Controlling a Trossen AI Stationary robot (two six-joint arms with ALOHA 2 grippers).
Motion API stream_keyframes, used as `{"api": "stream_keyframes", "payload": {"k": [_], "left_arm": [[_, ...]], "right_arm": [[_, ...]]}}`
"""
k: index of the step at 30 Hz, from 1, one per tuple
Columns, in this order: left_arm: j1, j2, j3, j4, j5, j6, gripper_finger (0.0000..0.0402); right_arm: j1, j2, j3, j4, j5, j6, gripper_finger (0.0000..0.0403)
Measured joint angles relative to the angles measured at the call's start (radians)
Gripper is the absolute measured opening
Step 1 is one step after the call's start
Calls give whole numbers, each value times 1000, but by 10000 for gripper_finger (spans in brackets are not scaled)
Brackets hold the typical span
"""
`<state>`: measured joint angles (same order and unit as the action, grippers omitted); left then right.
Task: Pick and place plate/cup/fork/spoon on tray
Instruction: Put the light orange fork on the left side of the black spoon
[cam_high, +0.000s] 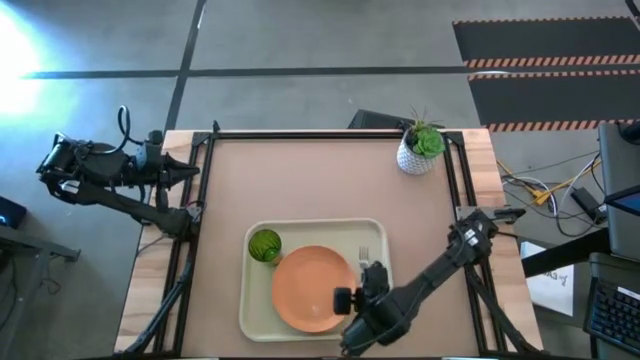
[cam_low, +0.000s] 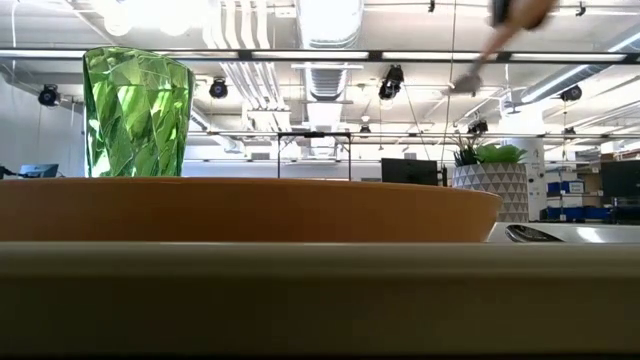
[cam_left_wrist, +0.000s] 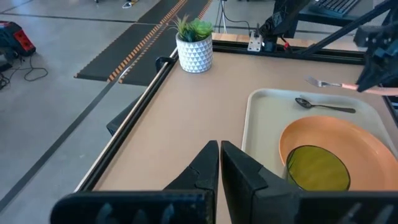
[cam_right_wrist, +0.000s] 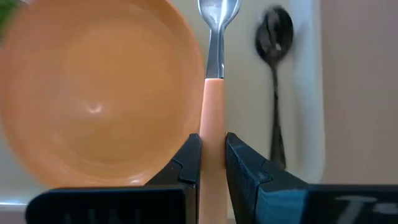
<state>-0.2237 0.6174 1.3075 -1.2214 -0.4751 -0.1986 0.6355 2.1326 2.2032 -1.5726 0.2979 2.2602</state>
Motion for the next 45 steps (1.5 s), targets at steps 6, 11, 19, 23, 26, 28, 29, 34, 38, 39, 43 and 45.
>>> {"api": "stream_keyframes", "payload": {"k": [6,11,19,23,26,28,29,34,38,39,43,45], "left_arm": [[0,2,0,0,1,0,0],[0,4,0,0,1,-1,0],[0,3,0,0,1,-1,0],[0,3,0,0,1,4,0],[0,3,0,0,1,4,0],[0,3,0,0,1,4,0],[0,3,0,0,1,5,0],[0,3,0,0,1,5,0],[0,3,0,0,1,5,0],[0,3,0,0,1,5,0],[0,3,0,0,1,3,0],[0,3,0,0,1,3,0]], "right_arm": [[32,43,-2,4,-43,28,34],[31,57,-6,1,-42,17,34],[35,95,-11,23,-44,17,34],[35,103,-13,71,-44,18,34],[35,109,-25,98,-61,19,34],[35,110,-41,105,-72,22,34],[35,109,-49,106,-72,22,34],[32,101,-80,117,-71,19,34],[30,101,-119,178,-70,18,34],[30,101,-132,193,-70,18,34],[30,102,-161,201,-70,18,34],[30,102,-163,194,-70,17,34]]}}
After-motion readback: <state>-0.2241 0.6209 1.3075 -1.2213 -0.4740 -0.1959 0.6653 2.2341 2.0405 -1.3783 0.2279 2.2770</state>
